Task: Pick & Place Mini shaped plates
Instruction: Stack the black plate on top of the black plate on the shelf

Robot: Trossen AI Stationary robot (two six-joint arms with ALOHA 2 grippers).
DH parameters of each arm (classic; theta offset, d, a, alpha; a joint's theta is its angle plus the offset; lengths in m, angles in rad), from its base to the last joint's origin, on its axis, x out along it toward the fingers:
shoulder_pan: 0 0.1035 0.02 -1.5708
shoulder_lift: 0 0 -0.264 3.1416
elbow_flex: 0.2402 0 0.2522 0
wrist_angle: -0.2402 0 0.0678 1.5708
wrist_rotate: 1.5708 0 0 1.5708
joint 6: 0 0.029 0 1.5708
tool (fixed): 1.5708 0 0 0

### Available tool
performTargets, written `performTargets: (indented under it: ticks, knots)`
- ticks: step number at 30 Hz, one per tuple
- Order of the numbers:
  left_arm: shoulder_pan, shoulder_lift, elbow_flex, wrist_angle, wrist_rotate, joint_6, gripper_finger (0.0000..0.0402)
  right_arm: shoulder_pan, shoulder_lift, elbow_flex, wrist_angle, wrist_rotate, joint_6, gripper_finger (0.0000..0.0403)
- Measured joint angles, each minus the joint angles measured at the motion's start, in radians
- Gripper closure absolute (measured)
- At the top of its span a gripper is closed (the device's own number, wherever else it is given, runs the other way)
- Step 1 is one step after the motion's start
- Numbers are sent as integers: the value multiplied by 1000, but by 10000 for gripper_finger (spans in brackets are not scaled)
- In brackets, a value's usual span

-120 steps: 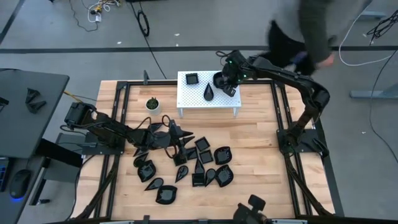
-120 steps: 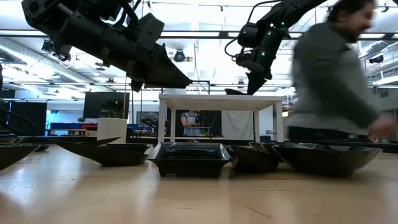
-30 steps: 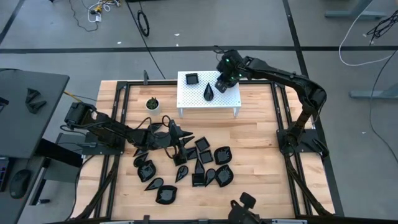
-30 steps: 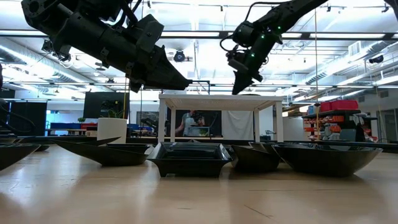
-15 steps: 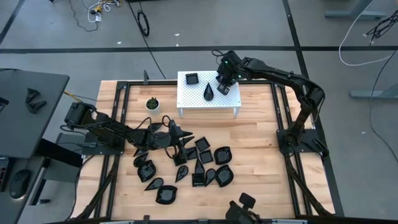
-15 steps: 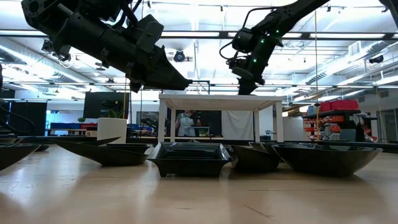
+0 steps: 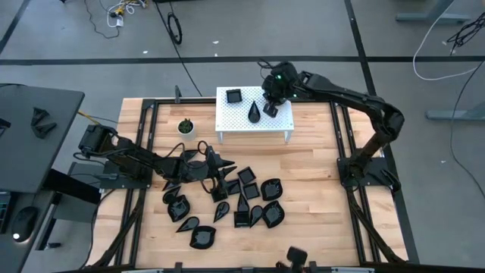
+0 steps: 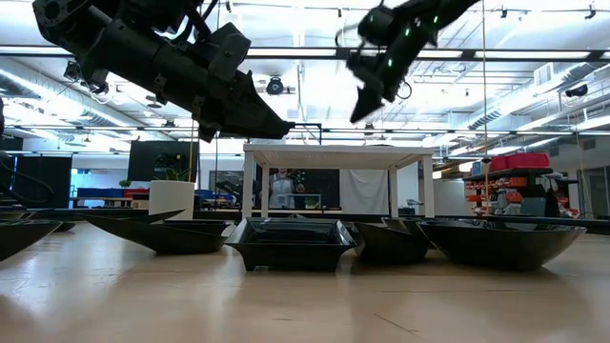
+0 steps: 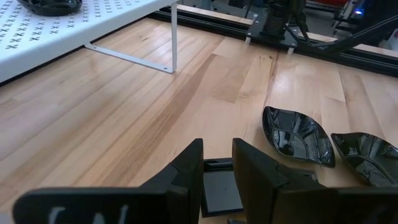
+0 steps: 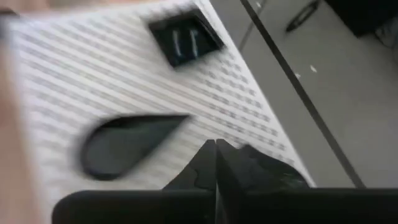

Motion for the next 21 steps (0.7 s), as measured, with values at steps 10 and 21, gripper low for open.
performTargets:
  ticks: [10,21]
  knots:
    - [-8,0,0,-7,36,-15,312,361,-180,-170,108,-11,47,399]
    - [-27,1,0,-31,-9,-20,312,745,-442,-776,698,35,174,398]
